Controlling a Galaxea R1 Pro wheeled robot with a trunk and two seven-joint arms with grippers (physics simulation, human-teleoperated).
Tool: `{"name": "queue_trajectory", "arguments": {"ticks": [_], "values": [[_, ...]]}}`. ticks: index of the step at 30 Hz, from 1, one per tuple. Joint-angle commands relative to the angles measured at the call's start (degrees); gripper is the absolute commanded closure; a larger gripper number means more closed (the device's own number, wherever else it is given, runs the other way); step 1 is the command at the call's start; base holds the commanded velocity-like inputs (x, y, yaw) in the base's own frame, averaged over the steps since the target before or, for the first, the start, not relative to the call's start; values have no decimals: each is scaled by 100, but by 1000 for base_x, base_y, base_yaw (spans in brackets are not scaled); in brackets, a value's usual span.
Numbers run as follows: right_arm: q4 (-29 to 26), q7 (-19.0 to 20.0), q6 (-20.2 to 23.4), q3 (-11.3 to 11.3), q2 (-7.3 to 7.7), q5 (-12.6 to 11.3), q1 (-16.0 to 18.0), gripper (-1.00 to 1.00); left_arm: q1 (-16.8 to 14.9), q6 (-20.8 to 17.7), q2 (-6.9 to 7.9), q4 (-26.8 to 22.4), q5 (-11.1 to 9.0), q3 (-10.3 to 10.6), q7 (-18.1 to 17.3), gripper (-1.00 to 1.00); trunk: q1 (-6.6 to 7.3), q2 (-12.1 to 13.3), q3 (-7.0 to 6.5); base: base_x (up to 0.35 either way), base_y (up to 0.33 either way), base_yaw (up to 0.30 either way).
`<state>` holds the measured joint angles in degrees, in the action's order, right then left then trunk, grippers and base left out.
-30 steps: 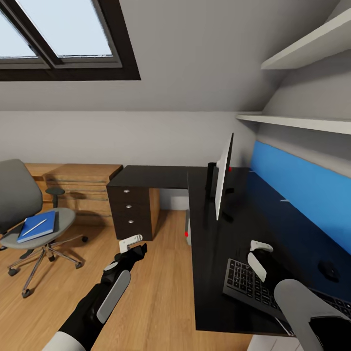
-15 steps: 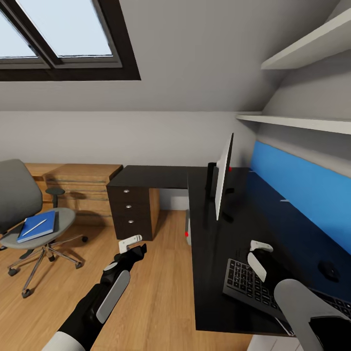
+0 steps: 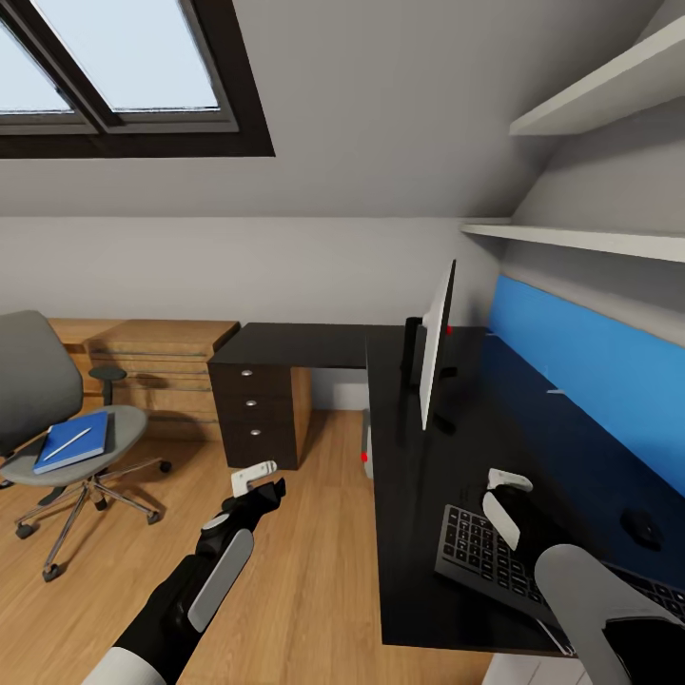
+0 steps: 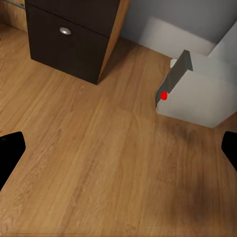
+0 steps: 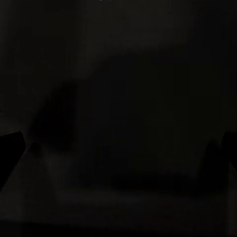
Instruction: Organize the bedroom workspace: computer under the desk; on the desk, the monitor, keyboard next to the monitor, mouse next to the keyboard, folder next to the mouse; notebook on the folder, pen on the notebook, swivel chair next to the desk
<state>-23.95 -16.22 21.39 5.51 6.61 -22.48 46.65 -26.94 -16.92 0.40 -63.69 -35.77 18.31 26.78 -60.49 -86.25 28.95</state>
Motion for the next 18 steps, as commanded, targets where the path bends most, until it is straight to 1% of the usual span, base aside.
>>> {"name": "queue_trajectory", "arguments": {"ticks": [1, 4, 10, 15, 18], "values": [[-12, -44, 26, 51, 4, -54, 2, -100, -5, -13, 4, -4, -37, 15, 46, -100, 0, -4, 7, 0, 0, 0], [-13, -42, 24, 53, 1, -56, 2, -100, -5, -13, 1, 2, -32, 18, 46, -100, 0, -4, 7, -49, 0, 0], [-13, -33, 23, 57, -1, -55, 2, -100, -5, -13, -4, 12, -22, 23, 46, -100, 0, -4, 7, -189, 0, 0], [-13, -24, 21, 61, -2, -55, 2, -100, -5, -13, -10, 14, -24, 29, 46, -100, 0, -4, 7, -77, 0, 0], [-13, -20, 20, 63, -2, -55, 2, -100, -5, -13, -13, 14, -25, 31, 46, -100, 0, -4, 7, -243, 0, 0]]}}
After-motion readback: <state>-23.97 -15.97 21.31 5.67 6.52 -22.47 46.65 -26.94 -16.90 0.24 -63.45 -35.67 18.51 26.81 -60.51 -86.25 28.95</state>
